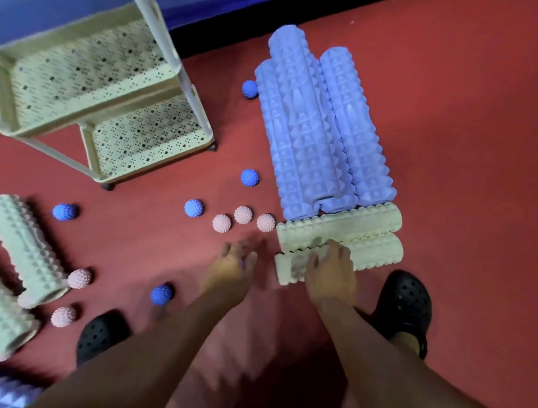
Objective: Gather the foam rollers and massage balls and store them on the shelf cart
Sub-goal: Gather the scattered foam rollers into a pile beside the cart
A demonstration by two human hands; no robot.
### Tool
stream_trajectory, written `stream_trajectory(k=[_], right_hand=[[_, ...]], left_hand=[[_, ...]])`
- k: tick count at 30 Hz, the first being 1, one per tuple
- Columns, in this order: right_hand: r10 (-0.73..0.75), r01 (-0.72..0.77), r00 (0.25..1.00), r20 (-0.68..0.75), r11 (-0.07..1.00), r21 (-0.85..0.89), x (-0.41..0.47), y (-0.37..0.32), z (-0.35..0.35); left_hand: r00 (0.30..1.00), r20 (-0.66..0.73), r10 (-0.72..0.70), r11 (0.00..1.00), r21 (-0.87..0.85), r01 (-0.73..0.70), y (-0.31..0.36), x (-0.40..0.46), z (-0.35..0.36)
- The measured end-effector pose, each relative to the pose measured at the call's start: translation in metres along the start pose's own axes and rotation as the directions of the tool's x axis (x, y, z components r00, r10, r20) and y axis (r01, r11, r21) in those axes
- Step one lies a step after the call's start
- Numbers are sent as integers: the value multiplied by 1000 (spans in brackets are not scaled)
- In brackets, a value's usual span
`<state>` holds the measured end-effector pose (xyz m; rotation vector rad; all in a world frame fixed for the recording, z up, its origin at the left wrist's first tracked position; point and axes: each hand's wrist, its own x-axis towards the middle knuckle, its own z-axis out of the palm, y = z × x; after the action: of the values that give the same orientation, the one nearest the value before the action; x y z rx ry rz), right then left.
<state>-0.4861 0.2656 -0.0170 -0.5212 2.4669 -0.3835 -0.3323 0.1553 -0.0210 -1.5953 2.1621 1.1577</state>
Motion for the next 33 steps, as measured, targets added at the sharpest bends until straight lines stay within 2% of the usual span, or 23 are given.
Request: stream_trajectory(k=[4, 9, 12, 16, 21, 25, 28, 33], right_hand=[[-302, 309, 948, 101, 949, -65, -35, -76, -4], [-566, 593, 805, 177, 773, -224, -80, -200, 6], [-662, 701, 713, 232, 659, -273, -112, -264, 25], [-692, 758, 650, 316, 558, -338, -150, -332, 63], [-663, 795, 604, 442, 464, -391, -181, -379, 128], [-640, 823, 564, 522, 377, -426, -187, -388, 161], [-623, 831, 551, 555, 347, -434, -183, -385, 181], [-597, 841, 539, 594, 340, -421, -168, -379, 203]], left_hand=[[992, -115, 56, 994, 105, -44, -42, -11, -86], [953, -265, 144, 959, 275, -69, -115, -36, -209], [922, -362, 139, 963, 268, -40, -171, -50, -275], [894, -447, 18, 980, 185, 73, -254, -69, -328], [895, -410, -177, 955, 148, 257, -354, -81, -327], [902, -272, -335, 923, 100, 372, -403, -74, -292], [904, -150, -401, 916, -35, 400, -420, -54, -266], [884, -76, -462, 880, -162, 446, -411, -7, -235]])
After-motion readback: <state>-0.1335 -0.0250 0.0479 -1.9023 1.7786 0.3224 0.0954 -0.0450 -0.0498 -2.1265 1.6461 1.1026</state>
